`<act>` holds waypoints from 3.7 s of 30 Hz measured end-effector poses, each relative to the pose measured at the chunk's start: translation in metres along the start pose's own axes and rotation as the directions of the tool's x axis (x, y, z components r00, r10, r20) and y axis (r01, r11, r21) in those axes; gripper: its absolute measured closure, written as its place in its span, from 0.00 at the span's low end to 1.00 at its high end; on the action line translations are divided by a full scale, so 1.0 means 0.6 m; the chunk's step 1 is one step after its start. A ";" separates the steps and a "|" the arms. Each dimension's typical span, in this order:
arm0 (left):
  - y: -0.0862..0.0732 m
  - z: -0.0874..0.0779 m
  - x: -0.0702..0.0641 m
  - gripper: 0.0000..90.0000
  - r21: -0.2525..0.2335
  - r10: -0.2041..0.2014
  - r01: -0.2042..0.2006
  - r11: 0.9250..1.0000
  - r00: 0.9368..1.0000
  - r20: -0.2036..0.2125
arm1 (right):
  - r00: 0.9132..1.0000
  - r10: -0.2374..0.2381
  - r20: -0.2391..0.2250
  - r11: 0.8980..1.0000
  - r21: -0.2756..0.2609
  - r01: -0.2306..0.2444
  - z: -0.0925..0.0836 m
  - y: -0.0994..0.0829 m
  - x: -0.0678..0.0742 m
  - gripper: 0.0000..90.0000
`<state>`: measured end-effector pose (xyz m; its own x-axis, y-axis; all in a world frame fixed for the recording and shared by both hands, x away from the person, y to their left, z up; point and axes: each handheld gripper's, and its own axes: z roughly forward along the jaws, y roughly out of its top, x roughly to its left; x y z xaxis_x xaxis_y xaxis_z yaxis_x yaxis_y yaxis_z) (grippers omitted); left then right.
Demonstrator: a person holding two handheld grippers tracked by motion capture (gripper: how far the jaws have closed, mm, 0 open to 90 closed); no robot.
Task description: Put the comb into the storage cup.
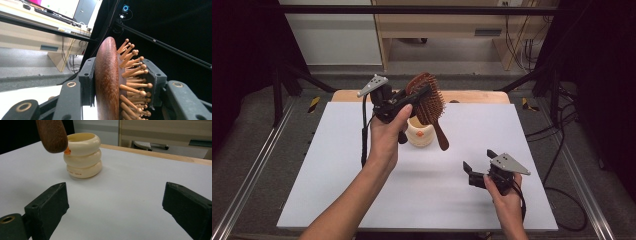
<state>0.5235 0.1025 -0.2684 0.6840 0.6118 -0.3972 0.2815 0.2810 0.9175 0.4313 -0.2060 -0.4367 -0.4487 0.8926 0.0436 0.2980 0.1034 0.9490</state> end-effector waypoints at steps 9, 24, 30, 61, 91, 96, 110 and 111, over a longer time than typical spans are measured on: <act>0.009 0.009 0.010 0.58 -0.018 -0.004 0.004 1.000 1.000 -0.010 | 1.000 -0.003 -0.004 1.000 0.001 0.003 0.000 -0.001 -0.002 0.07; 0.014 0.008 0.023 0.57 -0.033 -0.004 0.003 0.999 1.000 -0.026 | 1.000 0.001 -0.014 1.000 0.005 -0.001 0.000 -0.003 -0.003 0.07; 0.016 0.006 0.025 0.57 -0.036 0.003 -0.004 0.999 0.999 -0.033 | 1.000 0.001 -0.016 1.000 0.005 -0.001 0.000 -0.003 -0.003 0.07; 0.031 0.009 0.042 0.57 -0.057 0.025 -0.030 0.998 0.996 -0.083 | 0.999 0.012 -0.030 1.000 0.001 -0.012 0.000 -0.004 -0.004 0.06; 0.028 0.036 0.080 0.57 -0.090 0.030 -0.043 0.995 0.990 -0.135 | 0.999 0.012 -0.040 1.000 -0.002 -0.013 0.002 -0.005 -0.007 0.06; 0.027 0.038 0.085 0.57 -0.097 0.023 -0.037 0.995 0.990 -0.142 | 0.999 0.009 -0.044 1.000 -0.002 -0.009 0.002 -0.006 -0.006 0.06; 0.035 0.034 0.096 0.57 -0.107 0.036 -0.055 0.993 0.985 -0.169 | 0.999 0.008 -0.045 1.000 -0.002 -0.008 0.002 -0.006 -0.007 0.06; 0.035 0.034 0.097 0.57 -0.108 0.037 -0.056 0.993 0.985 -0.171 | 0.999 0.009 -0.045 1.000 -0.002 -0.009 0.002 -0.006 -0.007 0.06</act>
<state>0.5829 0.1290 -0.2719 0.5688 0.7393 -0.3604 0.1684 0.3242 0.9309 0.4333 -0.2092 -0.4405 -0.4838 0.8727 0.0659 0.3006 0.0950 0.9490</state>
